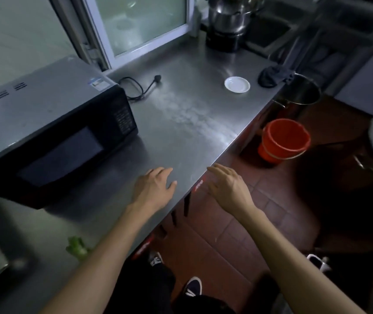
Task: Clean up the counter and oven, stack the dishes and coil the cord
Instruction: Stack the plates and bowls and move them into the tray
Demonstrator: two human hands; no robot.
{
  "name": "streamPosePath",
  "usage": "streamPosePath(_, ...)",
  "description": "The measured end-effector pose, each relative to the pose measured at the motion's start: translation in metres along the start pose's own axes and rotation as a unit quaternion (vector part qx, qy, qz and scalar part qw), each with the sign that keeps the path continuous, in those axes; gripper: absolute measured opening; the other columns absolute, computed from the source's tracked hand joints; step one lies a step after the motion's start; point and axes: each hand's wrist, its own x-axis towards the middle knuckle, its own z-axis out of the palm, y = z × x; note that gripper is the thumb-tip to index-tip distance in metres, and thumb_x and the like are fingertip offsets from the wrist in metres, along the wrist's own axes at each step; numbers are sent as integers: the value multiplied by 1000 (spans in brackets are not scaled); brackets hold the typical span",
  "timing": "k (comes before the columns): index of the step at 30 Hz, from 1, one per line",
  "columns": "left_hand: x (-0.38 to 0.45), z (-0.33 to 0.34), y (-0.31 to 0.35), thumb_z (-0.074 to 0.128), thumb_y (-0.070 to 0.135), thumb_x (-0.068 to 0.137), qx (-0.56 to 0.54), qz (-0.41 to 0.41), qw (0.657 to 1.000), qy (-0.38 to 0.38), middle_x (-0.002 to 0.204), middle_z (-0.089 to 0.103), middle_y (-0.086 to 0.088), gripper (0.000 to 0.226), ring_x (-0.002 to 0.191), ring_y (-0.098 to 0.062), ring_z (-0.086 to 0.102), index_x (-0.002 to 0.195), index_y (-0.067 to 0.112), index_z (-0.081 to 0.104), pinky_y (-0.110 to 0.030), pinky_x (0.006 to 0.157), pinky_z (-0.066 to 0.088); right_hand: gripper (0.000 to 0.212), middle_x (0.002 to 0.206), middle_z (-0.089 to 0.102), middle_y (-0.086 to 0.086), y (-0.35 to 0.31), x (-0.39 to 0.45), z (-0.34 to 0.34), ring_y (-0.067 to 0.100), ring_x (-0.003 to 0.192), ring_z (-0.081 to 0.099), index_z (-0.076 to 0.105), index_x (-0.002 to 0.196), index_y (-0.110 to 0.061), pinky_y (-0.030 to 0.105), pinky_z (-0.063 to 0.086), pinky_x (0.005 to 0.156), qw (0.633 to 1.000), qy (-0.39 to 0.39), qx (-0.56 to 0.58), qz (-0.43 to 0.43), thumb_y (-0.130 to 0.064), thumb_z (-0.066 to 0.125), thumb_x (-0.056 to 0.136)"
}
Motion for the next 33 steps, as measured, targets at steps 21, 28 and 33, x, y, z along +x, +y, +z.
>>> streamPosePath(21, 185, 14, 85, 49, 41, 98, -32, 124, 991, -49, 144, 53, 0, 50, 129, -24, 49, 144, 22, 47, -39, 104, 42, 52, 141, 55, -1, 78, 105, -43, 27, 127, 53, 54, 138, -23, 44, 48, 97, 996, 43, -3, 83, -23, 62, 86)
streamPosePath(28, 235, 39, 180, 50, 42, 97, -3, 171, 982, -78, 140, 54, 1, 49, 127, -24, 49, 142, 24, 48, -38, 103, 41, 61, 153, 44, 3, 170, 115, -84, 26, 139, 41, 43, 148, -22, 43, 40, 109, 990, 51, 13, 134, -28, 65, 91)
streamPosePath(33, 273, 47, 251, 48, 45, 97, 25, 179, 980, -81, 142, 53, 3, 50, 129, -22, 48, 143, 27, 46, -38, 105, 40, 61, 154, 42, 4, 236, 132, -124, 26, 141, 38, 43, 148, -21, 45, 40, 109, 990, 52, 19, 128, -24, 63, 91)
